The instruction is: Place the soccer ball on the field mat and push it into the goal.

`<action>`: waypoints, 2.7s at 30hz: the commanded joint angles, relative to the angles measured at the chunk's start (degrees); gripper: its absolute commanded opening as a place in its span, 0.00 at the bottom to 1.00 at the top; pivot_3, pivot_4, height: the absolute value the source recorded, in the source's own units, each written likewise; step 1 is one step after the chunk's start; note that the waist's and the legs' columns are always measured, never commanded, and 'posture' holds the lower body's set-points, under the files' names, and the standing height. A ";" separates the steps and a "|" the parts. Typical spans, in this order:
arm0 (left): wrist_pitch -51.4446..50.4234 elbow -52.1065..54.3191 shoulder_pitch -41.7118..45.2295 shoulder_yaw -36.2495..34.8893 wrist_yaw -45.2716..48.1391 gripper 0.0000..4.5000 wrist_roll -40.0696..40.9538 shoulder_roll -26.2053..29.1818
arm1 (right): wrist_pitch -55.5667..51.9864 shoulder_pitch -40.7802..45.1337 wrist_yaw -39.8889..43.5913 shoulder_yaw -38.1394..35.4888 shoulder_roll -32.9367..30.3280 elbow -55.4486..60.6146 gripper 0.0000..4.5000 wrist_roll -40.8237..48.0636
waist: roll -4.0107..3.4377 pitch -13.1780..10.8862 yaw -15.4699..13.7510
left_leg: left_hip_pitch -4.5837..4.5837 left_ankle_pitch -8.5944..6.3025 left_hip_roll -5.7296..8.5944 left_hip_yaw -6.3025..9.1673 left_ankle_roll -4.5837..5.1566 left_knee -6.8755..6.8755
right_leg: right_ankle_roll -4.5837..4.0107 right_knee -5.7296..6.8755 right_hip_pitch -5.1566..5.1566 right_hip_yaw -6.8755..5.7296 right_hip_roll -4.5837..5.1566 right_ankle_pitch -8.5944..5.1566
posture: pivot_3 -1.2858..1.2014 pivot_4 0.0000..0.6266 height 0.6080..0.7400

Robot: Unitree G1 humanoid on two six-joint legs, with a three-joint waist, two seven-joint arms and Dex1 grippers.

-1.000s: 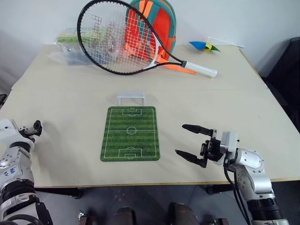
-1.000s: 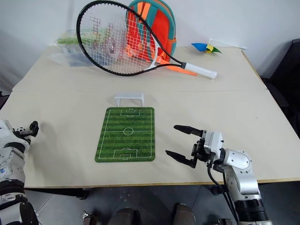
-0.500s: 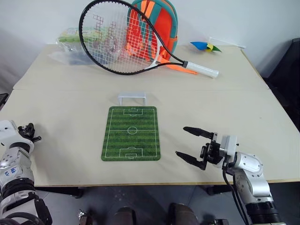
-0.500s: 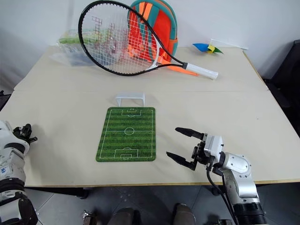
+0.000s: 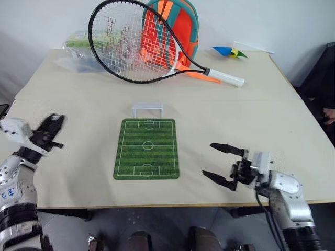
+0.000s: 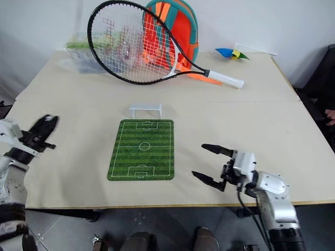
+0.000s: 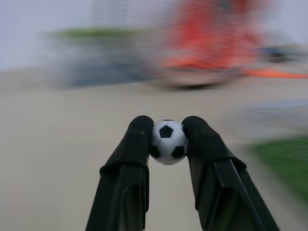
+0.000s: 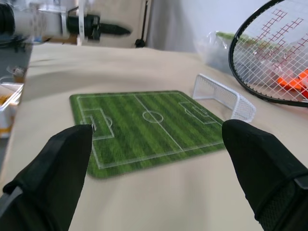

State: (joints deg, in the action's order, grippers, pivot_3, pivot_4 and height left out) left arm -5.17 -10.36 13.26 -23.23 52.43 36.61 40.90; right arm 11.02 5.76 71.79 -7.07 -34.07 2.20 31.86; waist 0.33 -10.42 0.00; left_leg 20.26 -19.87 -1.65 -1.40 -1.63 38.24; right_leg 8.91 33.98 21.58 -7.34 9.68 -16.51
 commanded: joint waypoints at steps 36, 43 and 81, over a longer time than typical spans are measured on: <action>12.70 3.02 2.05 29.05 11.36 0.19 -24.23 -3.00 | 2.93 -8.38 2.76 -1.68 -2.41 4.08 1.00 0.33 | -0.20 0.01 -1.34 | -0.06 -0.07 -0.09 -0.32 0.12 0.54 | 0.00 0.12 -0.01 0.39 -0.13 0.16 | 0.52 0.24 1.00; 11.95 3.74 1.50 28.53 10.66 0.19 -23.79 -3.81 | 0.99 -7.34 3.53 0.26 -2.07 6.97 1.00 1.83 | -0.21 0.00 -1.34 | -0.05 -0.08 -0.09 -0.32 0.13 0.56 | 0.00 0.13 0.00 0.40 -0.13 0.17 | 0.52 0.24 1.00; 2.66 20.93 -11.04 11.95 15.41 0.85 -5.43 3.21 | -0.96 -1.38 3.90 2.73 0.63 4.88 1.00 1.70 | -0.31 -0.07 -0.84 | -0.02 -0.16 -0.13 -0.33 0.14 0.53 | 0.00 0.08 0.04 0.41 -0.13 0.17 | 0.52 0.24 1.00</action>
State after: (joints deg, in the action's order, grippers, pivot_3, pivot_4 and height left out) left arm -1.81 8.08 3.53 -8.44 67.27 28.88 43.18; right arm 9.80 4.00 75.23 -3.13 -33.12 5.91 32.14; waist 0.02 -10.49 -0.84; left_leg 20.24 -20.04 -1.78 -1.74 -1.48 38.78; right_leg 8.91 34.07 21.62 -6.92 9.54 -16.33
